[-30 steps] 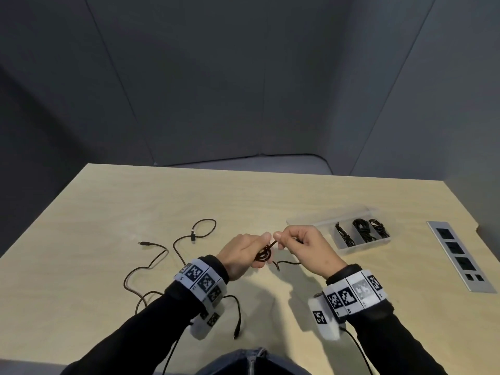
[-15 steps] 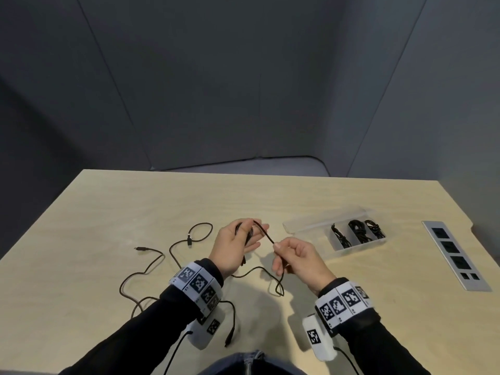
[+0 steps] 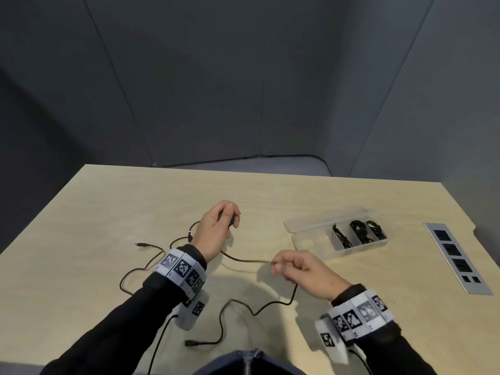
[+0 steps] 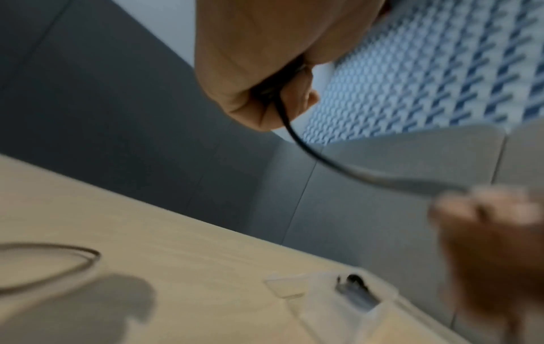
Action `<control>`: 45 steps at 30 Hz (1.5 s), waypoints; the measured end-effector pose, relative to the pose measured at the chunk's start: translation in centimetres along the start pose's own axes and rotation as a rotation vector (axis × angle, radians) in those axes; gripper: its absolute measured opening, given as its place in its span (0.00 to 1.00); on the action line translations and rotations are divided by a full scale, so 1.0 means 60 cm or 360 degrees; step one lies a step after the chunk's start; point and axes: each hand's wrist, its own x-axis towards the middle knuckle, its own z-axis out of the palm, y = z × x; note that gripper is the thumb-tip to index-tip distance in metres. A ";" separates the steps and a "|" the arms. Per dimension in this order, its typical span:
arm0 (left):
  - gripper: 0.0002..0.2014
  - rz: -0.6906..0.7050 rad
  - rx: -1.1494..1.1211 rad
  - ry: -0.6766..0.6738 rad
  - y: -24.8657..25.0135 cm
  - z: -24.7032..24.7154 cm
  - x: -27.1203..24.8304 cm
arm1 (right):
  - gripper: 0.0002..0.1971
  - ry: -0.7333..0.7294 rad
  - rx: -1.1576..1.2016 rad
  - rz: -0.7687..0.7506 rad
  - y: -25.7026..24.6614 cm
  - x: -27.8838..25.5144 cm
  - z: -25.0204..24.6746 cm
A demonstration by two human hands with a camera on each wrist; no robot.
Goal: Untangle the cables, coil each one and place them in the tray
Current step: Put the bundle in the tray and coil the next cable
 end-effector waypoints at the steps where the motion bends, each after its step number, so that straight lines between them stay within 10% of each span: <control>1: 0.17 -0.0020 0.0060 -0.0033 -0.005 0.000 -0.001 | 0.08 0.0069 0.0016 -0.0067 -0.009 0.000 -0.012; 8: 0.17 -0.0199 -0.0102 -0.0119 0.000 0.023 -0.003 | 0.09 0.0254 -0.0020 -0.0203 -0.041 0.016 -0.038; 14: 0.25 0.0033 0.0704 -0.0539 -0.022 0.024 -0.002 | 0.07 0.0427 -0.0247 -0.0417 -0.033 0.033 -0.027; 20: 0.21 -0.0103 0.0195 -0.0805 -0.021 0.040 -0.024 | 0.03 0.0830 0.0111 -0.0296 -0.020 0.061 -0.039; 34: 0.14 -0.0182 -0.0810 0.0282 0.015 0.049 0.020 | 0.06 0.0751 0.0479 -0.0024 0.003 0.088 -0.010; 39: 0.14 -0.0186 -0.1005 0.0454 0.028 0.045 0.033 | 0.14 0.0378 0.0386 0.0076 0.021 0.101 0.018; 45: 0.12 -0.0138 -0.0617 0.0509 0.023 0.034 0.049 | 0.15 0.0524 -0.0102 0.0172 0.011 0.113 -0.014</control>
